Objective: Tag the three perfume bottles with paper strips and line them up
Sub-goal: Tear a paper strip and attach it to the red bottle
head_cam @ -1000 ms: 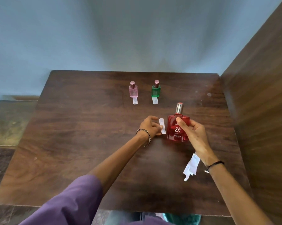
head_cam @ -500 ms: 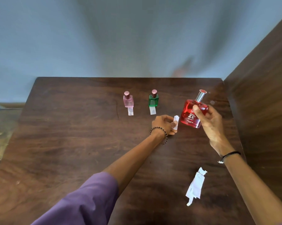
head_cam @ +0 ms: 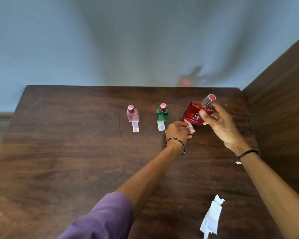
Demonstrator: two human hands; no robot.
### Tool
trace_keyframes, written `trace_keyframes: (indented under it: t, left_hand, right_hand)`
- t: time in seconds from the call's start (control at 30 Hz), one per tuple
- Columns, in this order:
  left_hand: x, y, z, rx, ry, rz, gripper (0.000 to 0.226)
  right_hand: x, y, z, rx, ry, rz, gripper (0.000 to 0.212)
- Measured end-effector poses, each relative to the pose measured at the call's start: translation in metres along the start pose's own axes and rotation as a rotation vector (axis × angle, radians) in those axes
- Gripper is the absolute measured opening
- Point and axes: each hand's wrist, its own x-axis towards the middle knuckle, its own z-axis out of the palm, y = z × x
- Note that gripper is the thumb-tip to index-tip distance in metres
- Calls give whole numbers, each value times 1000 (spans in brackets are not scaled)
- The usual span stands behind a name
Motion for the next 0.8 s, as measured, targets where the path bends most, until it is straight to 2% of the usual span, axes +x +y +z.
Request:
trace_keyframes:
  t: [0.1, 0.2, 0.4, 0.8]
  left_hand:
    - [5, 3, 0, 29, 10, 46, 17]
    - [9, 3, 3, 91, 21, 86, 17]
    - [15, 3, 4, 330, 81, 199, 20]
    - [14, 10, 0, 296, 50, 198, 20]
  right_hand:
    - [9, -1, 0, -23, -60, -10, 37]
    - [15, -1, -1, -26, -114, -15, 42]
    - [27, -4, -5, -46, -187, -15, 39]
    - [29, -5, -2, -45, -241, 11, 41]
